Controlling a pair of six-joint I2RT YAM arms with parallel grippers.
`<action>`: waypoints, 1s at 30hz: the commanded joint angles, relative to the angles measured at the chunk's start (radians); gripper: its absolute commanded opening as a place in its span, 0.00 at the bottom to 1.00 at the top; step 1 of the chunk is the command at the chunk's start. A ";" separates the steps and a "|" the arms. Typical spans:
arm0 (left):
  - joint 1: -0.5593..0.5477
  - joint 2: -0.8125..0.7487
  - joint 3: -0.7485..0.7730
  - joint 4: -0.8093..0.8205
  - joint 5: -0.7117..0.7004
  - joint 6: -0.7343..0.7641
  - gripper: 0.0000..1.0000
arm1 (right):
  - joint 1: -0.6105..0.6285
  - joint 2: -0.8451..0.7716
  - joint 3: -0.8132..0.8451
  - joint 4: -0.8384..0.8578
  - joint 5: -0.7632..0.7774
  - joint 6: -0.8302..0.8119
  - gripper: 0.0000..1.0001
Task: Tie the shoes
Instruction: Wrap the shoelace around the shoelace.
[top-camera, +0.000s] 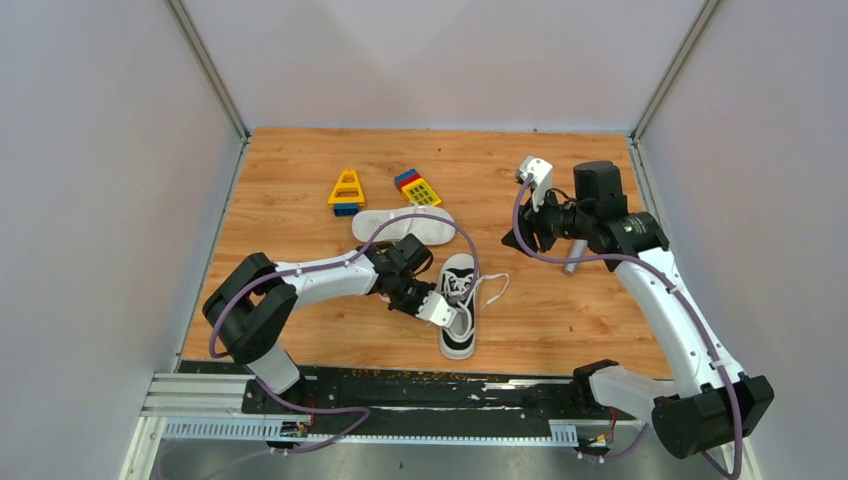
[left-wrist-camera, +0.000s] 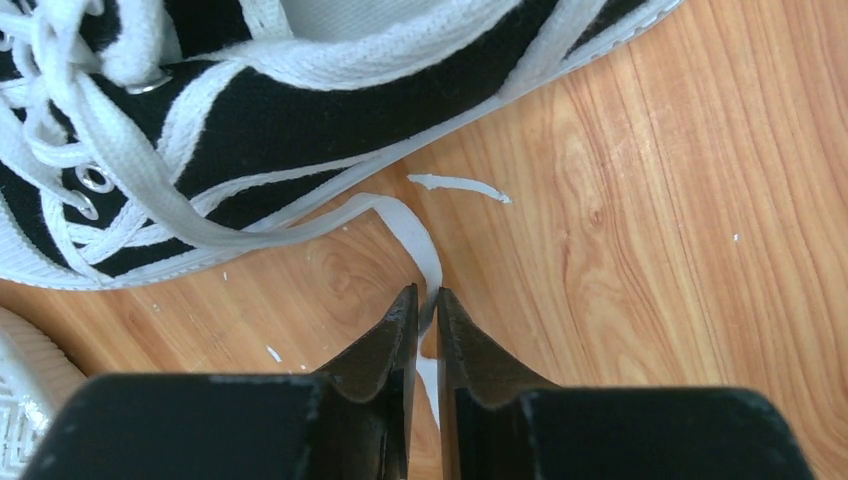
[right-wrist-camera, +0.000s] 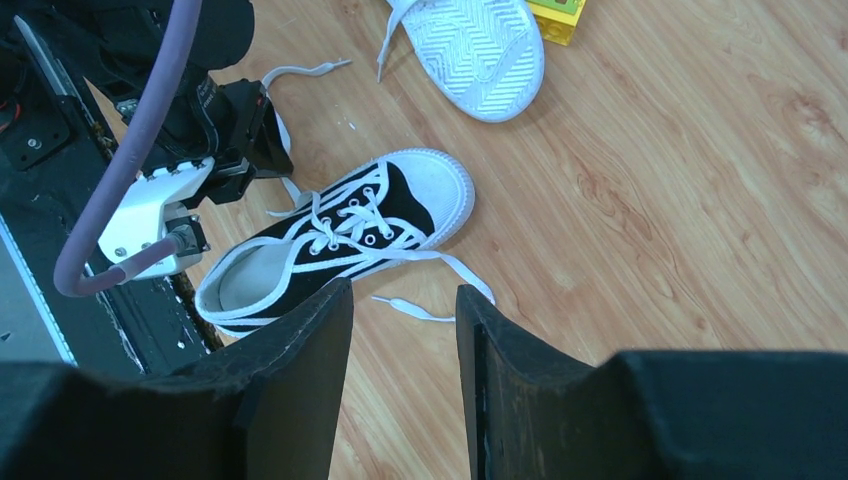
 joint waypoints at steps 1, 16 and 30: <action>0.000 0.001 -0.008 0.010 0.028 0.060 0.20 | -0.003 -0.003 -0.012 0.019 0.016 -0.032 0.43; 0.069 -0.153 0.069 0.059 0.077 -0.135 0.00 | -0.005 0.019 0.066 0.017 -0.026 -0.136 0.41; 0.205 -0.128 0.270 0.176 0.301 -0.651 0.00 | 0.011 0.201 0.052 0.266 -0.241 -0.043 0.38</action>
